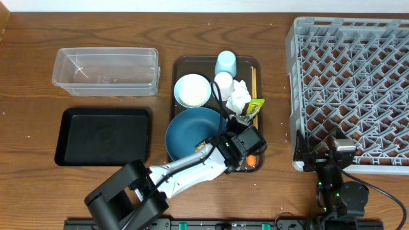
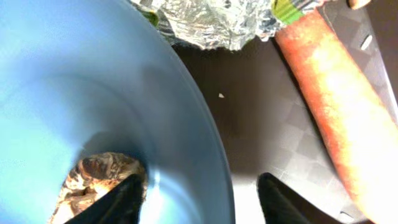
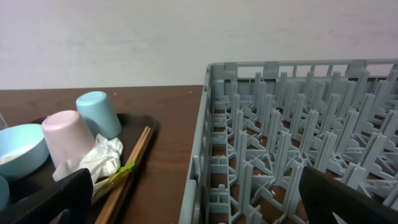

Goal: Sort waste into correct bins and load items into the dishwasher rack
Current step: 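Lift the blue plate with the left gripper toward the black tray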

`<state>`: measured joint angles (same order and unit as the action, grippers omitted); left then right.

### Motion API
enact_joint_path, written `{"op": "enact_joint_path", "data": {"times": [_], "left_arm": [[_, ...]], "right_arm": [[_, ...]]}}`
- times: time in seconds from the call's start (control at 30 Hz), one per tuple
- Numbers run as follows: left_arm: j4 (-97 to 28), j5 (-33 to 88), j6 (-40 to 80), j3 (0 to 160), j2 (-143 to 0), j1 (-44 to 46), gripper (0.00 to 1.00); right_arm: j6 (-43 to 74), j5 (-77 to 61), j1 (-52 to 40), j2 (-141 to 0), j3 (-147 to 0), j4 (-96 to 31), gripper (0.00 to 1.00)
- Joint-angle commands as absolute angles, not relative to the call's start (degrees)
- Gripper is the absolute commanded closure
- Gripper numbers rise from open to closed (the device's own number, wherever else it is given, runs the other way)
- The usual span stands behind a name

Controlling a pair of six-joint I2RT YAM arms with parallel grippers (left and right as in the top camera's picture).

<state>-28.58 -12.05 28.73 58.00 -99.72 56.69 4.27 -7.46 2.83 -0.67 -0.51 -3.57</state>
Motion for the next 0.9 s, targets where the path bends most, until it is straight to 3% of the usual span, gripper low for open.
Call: {"op": "enact_joint_path", "data": {"times": [0.0, 0.23, 0.43, 0.7, 0.8, 0.87], "left_arm": [[-28.86, -13.37, 29.19, 59.2, -99.48, 56.55, 0.44], [-29.02, -13.26, 29.19, 59.2, -99.48, 56.55, 0.56], [-29.04, -12.71, 27.99, 59.2, -99.5, 57.23, 0.57], [-28.97, -12.69, 27.7, 59.2, -99.63, 57.3, 0.8], [-28.97, -12.69, 27.68, 59.22, -99.57, 57.3, 0.94], [-29.02, -12.69, 27.68, 59.29, -99.37, 57.3, 0.94]], "right_arm": [[4.19, -7.11, 3.88, -0.32, -0.32, -3.64, 0.01], [4.19, -7.11, 3.88, -0.32, -0.32, -3.64, 0.01], [4.19, -7.11, 3.88, -0.32, -0.32, -3.64, 0.01], [4.19, -7.11, 3.88, -0.32, -0.32, -3.64, 0.01], [4.19, -7.11, 3.88, -0.32, -0.32, -3.64, 0.01], [4.19, -7.11, 3.9, -0.32, -0.32, -3.64, 0.01]]}}
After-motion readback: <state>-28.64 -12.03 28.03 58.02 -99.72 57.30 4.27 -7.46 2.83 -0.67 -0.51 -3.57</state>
